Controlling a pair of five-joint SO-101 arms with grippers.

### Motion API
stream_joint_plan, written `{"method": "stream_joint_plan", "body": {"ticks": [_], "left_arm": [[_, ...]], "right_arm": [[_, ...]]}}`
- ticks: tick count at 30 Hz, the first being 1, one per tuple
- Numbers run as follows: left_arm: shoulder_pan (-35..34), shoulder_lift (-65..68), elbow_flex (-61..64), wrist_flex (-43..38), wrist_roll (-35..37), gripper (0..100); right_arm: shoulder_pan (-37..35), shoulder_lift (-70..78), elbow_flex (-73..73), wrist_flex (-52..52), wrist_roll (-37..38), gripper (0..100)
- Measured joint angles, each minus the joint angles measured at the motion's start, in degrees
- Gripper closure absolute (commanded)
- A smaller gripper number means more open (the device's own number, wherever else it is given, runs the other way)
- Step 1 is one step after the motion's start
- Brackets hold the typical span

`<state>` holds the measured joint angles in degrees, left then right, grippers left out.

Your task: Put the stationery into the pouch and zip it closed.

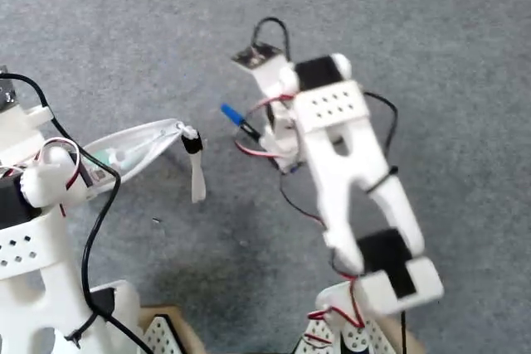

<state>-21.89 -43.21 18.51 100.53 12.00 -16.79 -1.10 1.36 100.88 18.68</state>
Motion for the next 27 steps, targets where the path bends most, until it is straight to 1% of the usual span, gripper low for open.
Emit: {"method": "stream_joint_plan", "body": {"ticks": [5, 10, 13, 19, 24, 27], "left_arm": [[0.00, 0.00, 0.00, 0.00, 0.00, 97], [0.00, 0.00, 0.18, 0.00, 0.00, 97], [0.00, -0.09, 0.26, 0.00, 0.00, 97], [0.00, -0.09, 0.26, 0.00, 0.00, 97], [0.00, -0.09, 0.26, 0.00, 0.00, 97], [0.00, -0.09, 0.26, 0.00, 0.00, 97]], "right_arm": [[2.99, -6.51, 11.96, -0.53, 0.00, 98.6], [5.71, -6.77, 23.12, -6.33, 0.00, 98.5], [6.15, -5.89, 28.13, -9.67, 0.00, 98.4], [6.33, -1.05, 30.86, -11.34, 0.00, 98.2], [6.33, 1.93, 31.65, -12.92, 0.00, 91.3], [6.33, 2.02, 33.23, -14.86, 0.00, 89.6]]}}
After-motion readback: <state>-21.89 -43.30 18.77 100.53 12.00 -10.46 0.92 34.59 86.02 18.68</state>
